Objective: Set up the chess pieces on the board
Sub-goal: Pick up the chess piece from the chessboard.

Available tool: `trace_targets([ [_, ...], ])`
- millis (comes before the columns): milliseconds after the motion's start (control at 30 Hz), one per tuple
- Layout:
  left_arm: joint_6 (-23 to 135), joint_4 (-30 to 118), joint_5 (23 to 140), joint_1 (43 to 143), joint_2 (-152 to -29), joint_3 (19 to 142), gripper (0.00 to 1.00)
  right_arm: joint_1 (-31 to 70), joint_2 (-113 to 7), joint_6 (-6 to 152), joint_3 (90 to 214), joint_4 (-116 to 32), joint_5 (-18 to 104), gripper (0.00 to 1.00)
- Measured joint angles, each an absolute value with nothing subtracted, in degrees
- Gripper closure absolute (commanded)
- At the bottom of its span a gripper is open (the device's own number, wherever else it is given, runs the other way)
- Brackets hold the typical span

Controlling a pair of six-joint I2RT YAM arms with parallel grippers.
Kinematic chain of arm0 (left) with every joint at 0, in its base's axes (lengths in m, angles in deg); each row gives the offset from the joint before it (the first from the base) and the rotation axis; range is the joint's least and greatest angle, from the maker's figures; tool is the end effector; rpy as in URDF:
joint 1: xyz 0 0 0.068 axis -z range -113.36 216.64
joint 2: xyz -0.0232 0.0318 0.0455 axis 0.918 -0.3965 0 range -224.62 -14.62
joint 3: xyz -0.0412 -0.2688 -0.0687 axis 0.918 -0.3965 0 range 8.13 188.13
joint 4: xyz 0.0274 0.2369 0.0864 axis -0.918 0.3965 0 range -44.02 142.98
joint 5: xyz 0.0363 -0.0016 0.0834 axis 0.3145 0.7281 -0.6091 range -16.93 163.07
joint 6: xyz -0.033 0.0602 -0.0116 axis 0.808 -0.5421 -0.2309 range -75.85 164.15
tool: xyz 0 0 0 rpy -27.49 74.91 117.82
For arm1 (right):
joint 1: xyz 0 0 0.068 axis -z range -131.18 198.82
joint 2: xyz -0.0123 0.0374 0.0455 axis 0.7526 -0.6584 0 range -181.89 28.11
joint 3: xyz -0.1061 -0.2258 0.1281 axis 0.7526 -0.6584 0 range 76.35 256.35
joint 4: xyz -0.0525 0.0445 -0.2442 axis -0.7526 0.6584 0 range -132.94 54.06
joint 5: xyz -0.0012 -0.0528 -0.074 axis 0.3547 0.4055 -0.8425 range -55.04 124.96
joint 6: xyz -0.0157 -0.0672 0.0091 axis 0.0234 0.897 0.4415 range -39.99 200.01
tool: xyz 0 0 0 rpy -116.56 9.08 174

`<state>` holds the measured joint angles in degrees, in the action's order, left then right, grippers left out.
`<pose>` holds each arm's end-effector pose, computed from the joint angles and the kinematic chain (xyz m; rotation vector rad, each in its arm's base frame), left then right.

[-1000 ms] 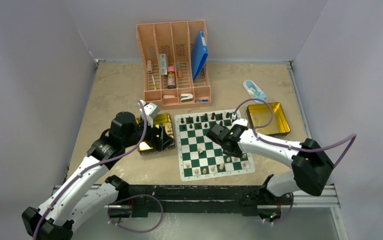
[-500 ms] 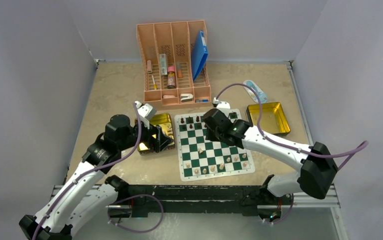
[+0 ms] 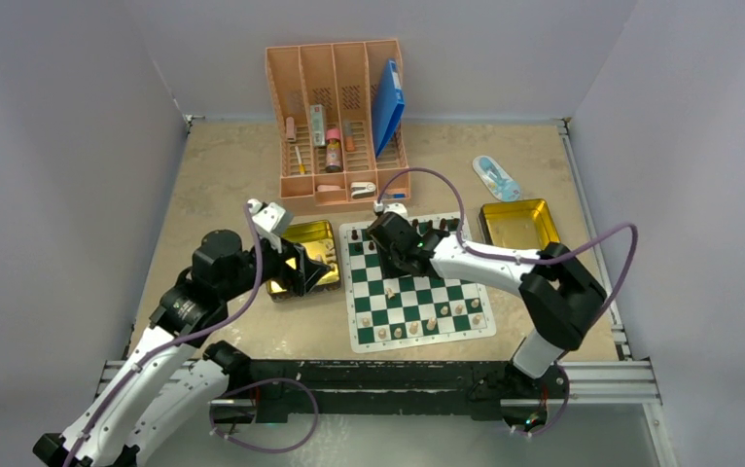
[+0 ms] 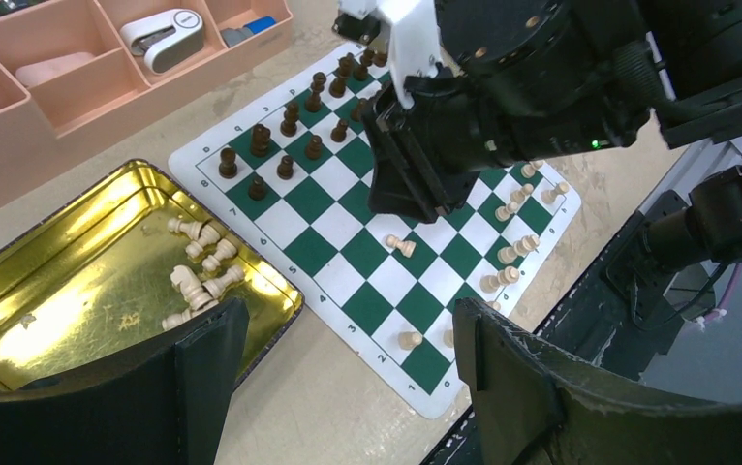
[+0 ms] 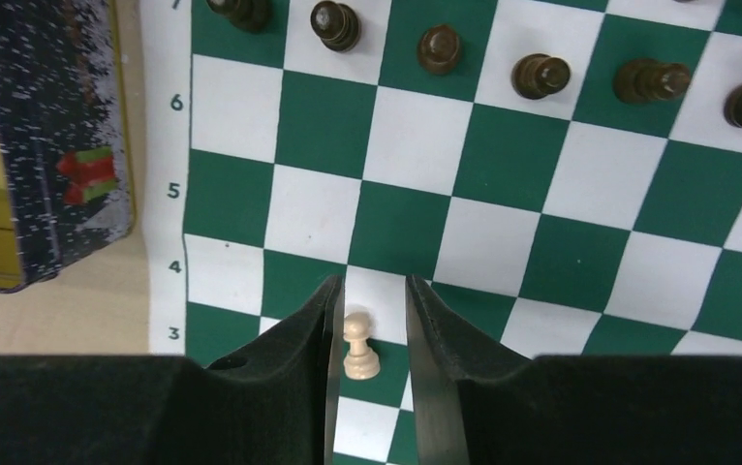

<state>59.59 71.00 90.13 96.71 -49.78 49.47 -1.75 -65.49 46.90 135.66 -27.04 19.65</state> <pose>0.1195 -0.0884 0.3139 0.4578 1.9159 -0.8129 0.2331 0.2600 0.2022 -0.2522 2.4213 0.3438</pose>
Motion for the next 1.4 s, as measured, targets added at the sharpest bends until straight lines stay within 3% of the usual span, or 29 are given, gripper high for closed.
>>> trace_targets([
  [833, 59.6, 71.4, 88.2, 96.7, -49.6, 49.5, 0.23, -3.5, -69.9, 51.7, 136.4, -25.0, 25.5, 0.69],
  [1067, 59.6, 71.4, 88.0, 96.7, -49.4, 49.5, 0.24, -4.3, -72.5, 51.7, 137.3, -23.9, 25.4, 0.74],
  [1400, 59.6, 71.4, 87.8, 96.7, -49.3, 49.5, 0.27, -5.7, -73.4, 51.4, 138.6, -22.2, 23.6, 0.89],
])
